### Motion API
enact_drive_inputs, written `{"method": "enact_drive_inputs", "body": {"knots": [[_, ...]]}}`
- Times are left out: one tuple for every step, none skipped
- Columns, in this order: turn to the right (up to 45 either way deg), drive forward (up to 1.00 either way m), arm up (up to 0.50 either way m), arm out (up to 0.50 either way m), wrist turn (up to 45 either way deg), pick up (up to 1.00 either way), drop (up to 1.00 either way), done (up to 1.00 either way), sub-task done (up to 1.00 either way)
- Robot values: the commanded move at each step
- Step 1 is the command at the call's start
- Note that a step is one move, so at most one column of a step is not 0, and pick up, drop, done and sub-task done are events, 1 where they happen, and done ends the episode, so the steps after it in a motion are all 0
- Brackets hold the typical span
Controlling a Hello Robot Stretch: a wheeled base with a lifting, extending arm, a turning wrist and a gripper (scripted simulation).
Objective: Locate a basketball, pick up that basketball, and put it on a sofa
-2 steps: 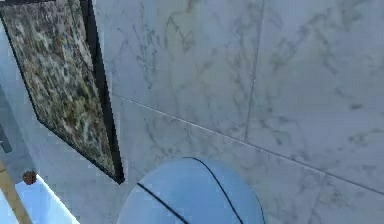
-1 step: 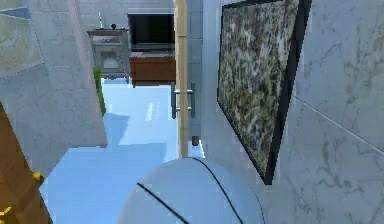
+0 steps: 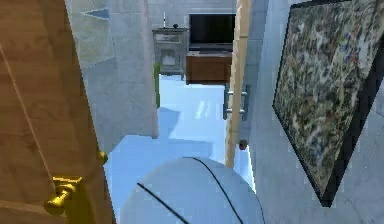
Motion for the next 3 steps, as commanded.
{"method": "enact_drive_inputs", "body": {"knots": [[0.0, 0.60, 0.00, 0.00, 0.0, 0.00, 0.00, 0.00, 0.00], [0.0, 1.00, 0.00, 0.00, 0.0, 0.00, 0.00, 0.00, 0.00], [-3.0, 0.00, 0.00, 0.00, 0.0, 0.00, 0.00, 0.00, 0.00]]}}
